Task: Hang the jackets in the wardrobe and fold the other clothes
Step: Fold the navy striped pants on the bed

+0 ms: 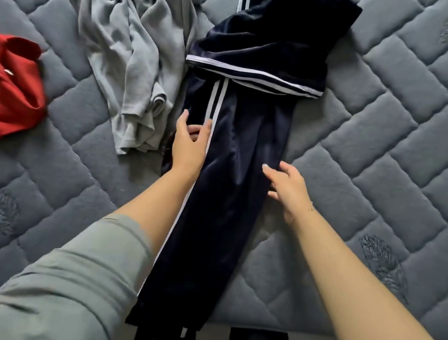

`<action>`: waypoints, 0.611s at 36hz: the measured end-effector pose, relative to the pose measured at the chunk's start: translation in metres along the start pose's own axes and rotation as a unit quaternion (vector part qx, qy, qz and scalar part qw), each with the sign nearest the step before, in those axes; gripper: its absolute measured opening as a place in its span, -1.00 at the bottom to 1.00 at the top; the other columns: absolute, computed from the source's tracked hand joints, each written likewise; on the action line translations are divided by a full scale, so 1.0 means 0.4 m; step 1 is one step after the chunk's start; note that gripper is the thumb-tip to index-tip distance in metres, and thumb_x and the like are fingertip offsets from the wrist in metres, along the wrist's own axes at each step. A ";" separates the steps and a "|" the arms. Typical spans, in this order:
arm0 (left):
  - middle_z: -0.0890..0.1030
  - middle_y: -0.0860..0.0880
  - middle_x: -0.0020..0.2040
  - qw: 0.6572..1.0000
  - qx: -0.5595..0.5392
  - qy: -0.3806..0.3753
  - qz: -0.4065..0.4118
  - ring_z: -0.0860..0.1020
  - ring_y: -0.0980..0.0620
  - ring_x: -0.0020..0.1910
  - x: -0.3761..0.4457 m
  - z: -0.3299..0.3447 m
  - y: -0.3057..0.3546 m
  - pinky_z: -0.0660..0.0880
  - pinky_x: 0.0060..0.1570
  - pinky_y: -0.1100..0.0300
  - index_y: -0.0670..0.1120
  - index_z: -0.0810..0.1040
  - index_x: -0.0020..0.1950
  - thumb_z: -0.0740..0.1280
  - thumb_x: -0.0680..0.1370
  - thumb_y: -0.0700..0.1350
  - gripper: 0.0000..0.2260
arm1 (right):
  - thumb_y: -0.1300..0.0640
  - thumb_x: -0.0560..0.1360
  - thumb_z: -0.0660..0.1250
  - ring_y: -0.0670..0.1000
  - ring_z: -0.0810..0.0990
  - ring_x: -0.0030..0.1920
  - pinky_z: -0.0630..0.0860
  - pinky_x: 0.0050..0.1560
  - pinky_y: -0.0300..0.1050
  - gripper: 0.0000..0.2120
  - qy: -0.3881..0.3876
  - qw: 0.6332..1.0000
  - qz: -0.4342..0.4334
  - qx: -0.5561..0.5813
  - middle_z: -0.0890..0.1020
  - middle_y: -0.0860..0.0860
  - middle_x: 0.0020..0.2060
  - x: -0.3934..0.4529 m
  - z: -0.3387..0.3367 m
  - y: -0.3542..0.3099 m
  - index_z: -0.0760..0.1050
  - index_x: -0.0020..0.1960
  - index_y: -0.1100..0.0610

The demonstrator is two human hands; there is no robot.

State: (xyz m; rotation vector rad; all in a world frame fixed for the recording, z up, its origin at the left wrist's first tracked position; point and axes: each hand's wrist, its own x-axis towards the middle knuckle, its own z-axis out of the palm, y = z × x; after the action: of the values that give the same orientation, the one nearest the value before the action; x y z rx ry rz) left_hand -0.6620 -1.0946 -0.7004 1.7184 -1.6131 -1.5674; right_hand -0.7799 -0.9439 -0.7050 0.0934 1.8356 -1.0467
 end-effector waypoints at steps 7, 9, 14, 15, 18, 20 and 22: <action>0.51 0.13 -0.27 0.994 0.093 -0.046 0.041 0.44 0.30 -0.39 -0.038 0.050 -0.090 0.40 -0.23 0.49 -0.06 0.56 0.23 0.38 0.52 -0.19 -0.72 | 0.12 0.53 0.34 0.03 0.30 -0.35 0.46 -0.33 -0.01 -0.63 0.060 0.989 -0.091 -0.102 0.31 0.12 -0.42 0.046 0.036 0.002 0.26 -0.36 0.14; 0.49 0.13 -0.32 0.990 0.119 -0.066 0.037 0.40 0.29 -0.45 -0.062 0.045 -0.111 0.36 -0.28 0.51 -0.04 0.59 0.17 0.38 0.51 -0.21 -0.75 | 0.15 0.51 0.36 -0.05 0.18 -0.45 0.24 -0.46 -0.12 -0.52 0.068 0.982 -0.101 -0.144 0.21 -0.01 -0.52 0.016 0.010 0.047 0.13 -0.43 0.07; 0.54 0.02 -0.28 0.942 0.197 -0.270 -0.038 0.43 0.16 -0.29 -0.156 0.023 -0.126 0.39 -0.15 0.29 0.02 0.62 -0.07 0.43 0.45 -0.29 -0.79 | 0.15 0.49 0.40 -0.06 0.20 -0.45 0.16 -0.46 -0.16 -0.49 0.023 0.967 0.009 -0.254 0.22 -0.03 -0.54 -0.087 -0.128 0.198 0.15 -0.47 0.07; 0.55 0.05 -0.31 0.920 0.237 -0.308 -0.054 0.44 0.17 -0.30 -0.183 0.022 -0.126 0.39 -0.15 0.28 0.04 0.63 -0.10 0.42 0.44 -0.30 -0.77 | 0.15 0.47 0.41 -0.05 0.23 -0.43 0.18 -0.41 -0.12 -0.50 0.004 0.964 0.047 -0.260 0.24 -0.02 -0.54 -0.105 -0.162 0.216 0.18 -0.48 0.08; 0.56 0.14 -0.25 0.906 0.327 -0.268 -0.033 0.48 0.29 -0.34 -0.244 0.040 -0.111 0.38 -0.17 0.41 0.01 0.69 -0.04 0.38 0.44 -0.26 -0.78 | 0.25 0.44 0.44 -0.07 0.32 -0.42 0.29 -0.31 -0.15 -0.63 -0.034 0.970 0.079 -0.228 0.38 -0.01 -0.51 -0.133 -0.250 0.227 0.35 -0.44 0.08; 0.58 0.13 -0.13 0.936 0.321 -0.143 0.013 0.53 0.24 -0.22 -0.256 0.064 -0.068 0.41 -0.12 0.37 0.02 0.67 -0.03 0.37 0.45 -0.23 -0.80 | 0.33 0.43 0.44 -0.12 0.44 -0.36 0.42 -0.27 -0.32 -0.88 -0.016 0.984 0.061 -0.168 0.54 0.03 -0.36 -0.119 -0.292 0.196 0.55 -0.20 0.17; 0.54 0.10 -0.08 0.957 0.274 -0.050 0.077 0.54 0.16 -0.15 -0.239 0.103 -0.002 0.43 -0.10 0.34 -0.01 0.64 0.01 0.35 0.47 -0.25 -0.80 | 0.31 0.45 0.43 -0.16 0.50 -0.29 0.42 -0.28 -0.49 -0.82 0.001 0.993 0.039 -0.113 0.58 0.02 -0.26 -0.082 -0.317 0.139 0.55 0.03 0.21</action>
State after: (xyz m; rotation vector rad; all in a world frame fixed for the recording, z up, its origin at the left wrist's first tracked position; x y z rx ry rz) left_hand -0.6735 -0.9959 -0.6695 1.7183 -2.3367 -1.2181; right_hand -0.8263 -0.8095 -0.6953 0.0293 1.9241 -0.7791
